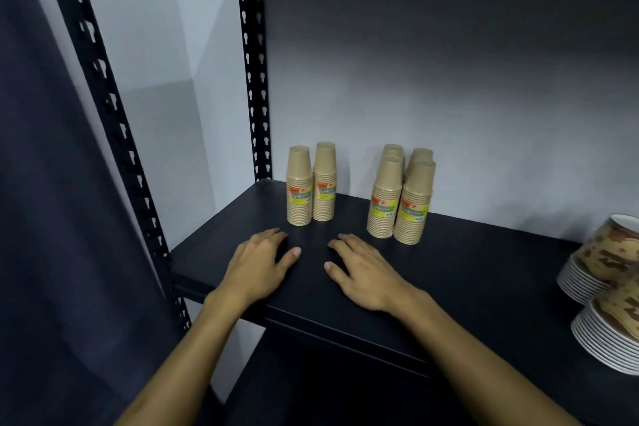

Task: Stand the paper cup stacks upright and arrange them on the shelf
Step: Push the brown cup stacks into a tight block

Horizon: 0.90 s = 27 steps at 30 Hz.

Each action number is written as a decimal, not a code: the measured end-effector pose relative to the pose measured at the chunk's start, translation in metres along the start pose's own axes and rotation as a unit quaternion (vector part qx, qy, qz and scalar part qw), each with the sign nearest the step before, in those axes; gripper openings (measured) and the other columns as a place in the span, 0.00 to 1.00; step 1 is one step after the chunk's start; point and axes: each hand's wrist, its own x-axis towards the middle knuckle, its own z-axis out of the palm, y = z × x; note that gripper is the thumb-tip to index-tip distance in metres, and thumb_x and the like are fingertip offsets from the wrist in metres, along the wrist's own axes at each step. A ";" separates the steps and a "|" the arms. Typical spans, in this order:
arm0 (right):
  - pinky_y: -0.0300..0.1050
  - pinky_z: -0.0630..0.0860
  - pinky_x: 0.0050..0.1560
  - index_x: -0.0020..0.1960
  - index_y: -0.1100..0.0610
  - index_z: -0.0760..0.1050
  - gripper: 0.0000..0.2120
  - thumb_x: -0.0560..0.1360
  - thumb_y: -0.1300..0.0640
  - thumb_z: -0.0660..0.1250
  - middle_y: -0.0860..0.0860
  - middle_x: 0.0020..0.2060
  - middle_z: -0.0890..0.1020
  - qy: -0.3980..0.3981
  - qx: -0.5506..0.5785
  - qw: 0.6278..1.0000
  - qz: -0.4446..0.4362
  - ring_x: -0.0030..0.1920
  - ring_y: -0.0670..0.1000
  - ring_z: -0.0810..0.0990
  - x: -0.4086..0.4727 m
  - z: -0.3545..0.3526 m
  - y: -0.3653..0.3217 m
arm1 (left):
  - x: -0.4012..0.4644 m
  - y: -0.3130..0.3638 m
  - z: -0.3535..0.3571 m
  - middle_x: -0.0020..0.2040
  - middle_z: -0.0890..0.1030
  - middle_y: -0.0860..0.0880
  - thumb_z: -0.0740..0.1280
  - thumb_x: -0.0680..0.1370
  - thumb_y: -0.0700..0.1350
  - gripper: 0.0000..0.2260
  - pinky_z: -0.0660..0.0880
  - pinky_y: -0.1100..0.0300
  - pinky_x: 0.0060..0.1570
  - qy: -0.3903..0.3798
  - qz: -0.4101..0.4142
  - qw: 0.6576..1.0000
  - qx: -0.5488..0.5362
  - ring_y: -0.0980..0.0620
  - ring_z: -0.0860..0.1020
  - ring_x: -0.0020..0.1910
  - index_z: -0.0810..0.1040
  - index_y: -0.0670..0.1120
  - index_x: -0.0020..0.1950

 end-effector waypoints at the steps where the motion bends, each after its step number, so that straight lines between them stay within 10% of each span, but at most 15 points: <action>1: 0.50 0.56 0.78 0.78 0.55 0.59 0.27 0.82 0.44 0.57 0.54 0.77 0.62 0.009 0.022 1.000 0.001 0.78 0.54 0.58 0.005 -0.001 0.000 | 0.004 -0.001 -0.001 0.71 0.75 0.46 0.60 0.81 0.62 0.27 0.70 0.50 0.67 0.002 -0.006 1.000 -0.021 0.45 0.71 0.71 0.71 0.46 0.73; 12: 0.54 0.69 0.71 0.78 0.54 0.55 0.35 0.77 0.53 0.70 0.55 0.75 0.66 0.168 0.398 0.888 0.157 0.73 0.56 0.69 0.091 -0.022 -0.006 | 0.067 0.003 0.006 0.65 0.80 0.50 0.75 0.73 0.59 0.37 0.73 0.50 0.66 0.080 -0.102 0.937 -0.323 0.51 0.78 0.64 0.64 0.49 0.76; 27: 0.44 0.74 0.61 0.69 0.56 0.68 0.24 0.76 0.61 0.72 0.49 0.60 0.78 0.203 0.388 0.894 0.096 0.60 0.48 0.77 0.097 -0.002 -0.004 | 0.069 -0.009 0.015 0.64 0.81 0.52 0.71 0.78 0.51 0.24 0.75 0.49 0.65 0.105 -0.035 0.945 -0.307 0.52 0.79 0.63 0.70 0.53 0.73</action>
